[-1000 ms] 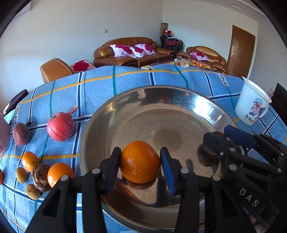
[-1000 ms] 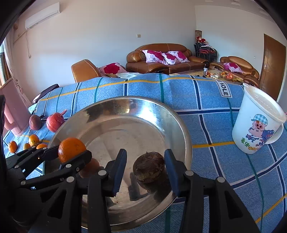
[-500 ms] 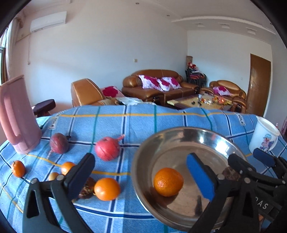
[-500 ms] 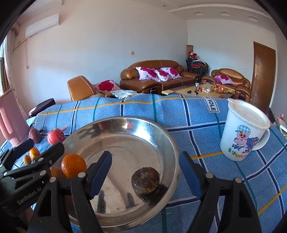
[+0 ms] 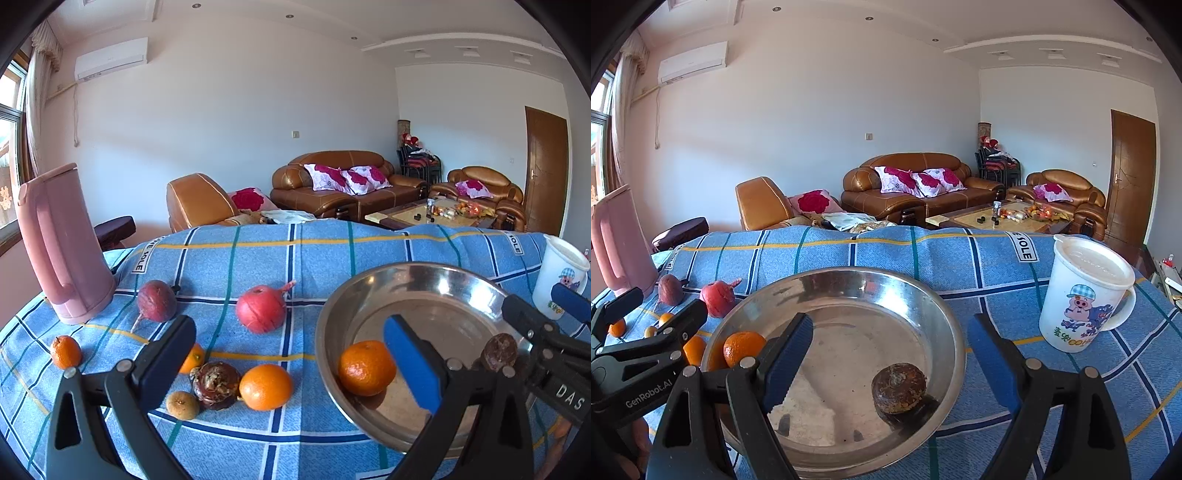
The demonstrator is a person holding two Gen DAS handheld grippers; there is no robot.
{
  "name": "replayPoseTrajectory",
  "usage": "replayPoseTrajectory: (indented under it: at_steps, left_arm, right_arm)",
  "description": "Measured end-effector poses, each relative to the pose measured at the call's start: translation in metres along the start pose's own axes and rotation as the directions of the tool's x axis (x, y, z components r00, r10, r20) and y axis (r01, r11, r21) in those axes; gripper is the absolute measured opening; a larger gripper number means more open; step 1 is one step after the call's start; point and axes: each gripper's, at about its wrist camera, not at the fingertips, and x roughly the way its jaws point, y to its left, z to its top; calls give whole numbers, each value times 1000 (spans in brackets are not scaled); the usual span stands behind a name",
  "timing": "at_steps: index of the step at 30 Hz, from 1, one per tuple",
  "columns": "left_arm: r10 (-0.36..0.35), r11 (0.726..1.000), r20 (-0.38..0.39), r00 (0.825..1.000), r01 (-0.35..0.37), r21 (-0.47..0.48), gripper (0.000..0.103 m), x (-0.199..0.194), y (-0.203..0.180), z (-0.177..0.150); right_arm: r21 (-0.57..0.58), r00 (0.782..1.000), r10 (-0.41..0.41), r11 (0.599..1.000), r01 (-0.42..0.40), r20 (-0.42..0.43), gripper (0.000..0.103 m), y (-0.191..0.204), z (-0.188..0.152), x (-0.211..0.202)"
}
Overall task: Organize fruits
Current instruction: 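Withdraw both open tools from the bowl toward the remaining fruit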
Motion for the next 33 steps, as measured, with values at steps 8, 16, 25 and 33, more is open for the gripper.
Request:
replayPoseTrajectory:
  at_steps: [8, 16, 25, 33]
  left_arm:
    - [7, 1000, -6, 1000, -7, -7, 103, -6, 9, -7]
    - [4, 1000, 4, 1000, -4, -6, 103, -13, 15, -11]
    - [-12, 1000, -6, 1000, 12, -5, 103, -18, 24, -14]
    - [-11, 1000, -30, 999, 11, -15, 103, -20, 41, -18]
  right_arm:
    - [-1, 999, -52, 999, 52, 16, 87, 3, -2, -5]
    - [-2, 994, -100, 995, 100, 43, 87, 7, -3, -15]
    - [-16, 991, -124, 992, 125, 57, 87, 19, -5, -24]
    - [-10, 994, -98, 995, 99, 52, 87, 33, -10, -33]
